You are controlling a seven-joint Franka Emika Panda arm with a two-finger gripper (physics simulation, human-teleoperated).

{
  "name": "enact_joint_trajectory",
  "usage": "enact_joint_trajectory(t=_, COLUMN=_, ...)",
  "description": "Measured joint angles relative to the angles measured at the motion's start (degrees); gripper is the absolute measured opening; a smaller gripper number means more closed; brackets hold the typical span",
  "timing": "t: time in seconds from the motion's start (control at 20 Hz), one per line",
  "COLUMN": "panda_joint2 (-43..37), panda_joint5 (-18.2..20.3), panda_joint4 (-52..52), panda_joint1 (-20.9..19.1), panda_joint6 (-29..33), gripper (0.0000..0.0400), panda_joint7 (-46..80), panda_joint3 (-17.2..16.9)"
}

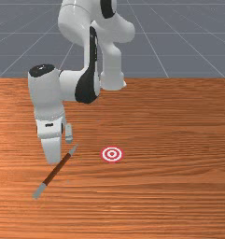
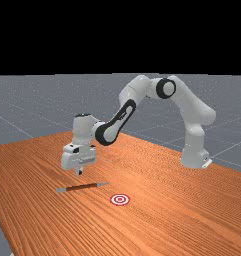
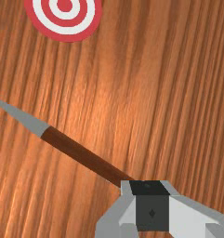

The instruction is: Pick up the pen and put it to the marker

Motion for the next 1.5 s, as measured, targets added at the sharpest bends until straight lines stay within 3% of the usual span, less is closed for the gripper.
enact_joint_trajectory(t=0.25, panda_joint2=6.5, panda_joint5=-0.59, panda_joint4=12.77, panda_joint1=-6.15, panda_joint6=-8.33, gripper=0.0, panda_joint7=-16.94, panda_joint3=2.61)
enact_joint_trajectory(t=0.35, panda_joint2=7.58, panda_joint5=0.03, panda_joint4=14.04, panda_joint1=-6.95, panda_joint6=-7.45, gripper=0.0, panda_joint7=-13.28, panda_joint3=1.14)
enact_joint_trajectory(t=0.4, panda_joint2=13.13, panda_joint5=-0.71, panda_joint4=24.05, panda_joint1=-5.26, panda_joint6=-15.44, gripper=0.0, panda_joint7=-9.65, panda_joint3=-0.83)
enact_joint_trajectory(t=0.45, panda_joint2=16.99, panda_joint5=-0.87, panda_joint4=28.99, panda_joint1=-4.87, panda_joint6=-16.95, gripper=0.0, panda_joint7=-9.68, panda_joint3=-1.15)
enact_joint_trajectory(t=0.6, panda_joint2=20.89, panda_joint5=-0.94, panda_joint4=28.75, panda_joint1=-4.73, panda_joint6=-12.93, gripper=0.0, panda_joint7=-9.74, panda_joint3=-1.39)
enact_joint_trajectory(t=0.65, panda_joint2=17.75, panda_joint5=-0.96, panda_joint4=20.65, panda_joint1=-5.12, panda_joint6=-4.9, gripper=0.0, panda_joint7=-9.72, panda_joint3=-1.29)
enact_joint_trajectory(t=0.8, panda_joint2=18.59, panda_joint5=-0.41, panda_joint4=22.39, panda_joint1=-5.47, panda_joint6=-6.25, gripper=0.0, panda_joint7=-10.36, panda_joint3=-0.64)
enact_joint_trajectory(t=0.9, panda_joint2=26.13, panda_joint5=-0.14, panda_joint4=37.1, panda_joint1=-3.92, panda_joint6=-13.03, gripper=0.0, panda_joint7=-6.92, panda_joint3=-1.47)
enact_joint_trajectory(t=0.95, panda_joint2=27.49, panda_joint5=-0.4, panda_joint4=39.3, panda_joint1=-3.89, panda_joint6=-14.18, gripper=0.0, panda_joint7=-9.67, panda_joint3=-0.92)
enact_joint_trajectory(t=1.05, panda_joint2=27.56, panda_joint5=-0.4, panda_joint4=39.26, panda_joint1=-3.85, panda_joint6=-14.19, gripper=0.0, panda_joint7=-9.67, panda_joint3=-0.91)
enact_joint_trajectory(t=1.2, panda_joint2=23.27, panda_joint5=0.15, panda_joint4=30.97, panda_joint1=-1.97, panda_joint6=-9.8, gripper=0.0, panda_joint7=-1.53, panda_joint3=-2.39)
enact_joint_trajectory(t=1.5, panda_joint2=15.19, panda_joint5=0.28, panda_joint4=15.69, panda_joint1=6.89, panda_joint6=-2.04, gripper=0.0, panda_joint7=13.29, panda_joint3=-4.25)
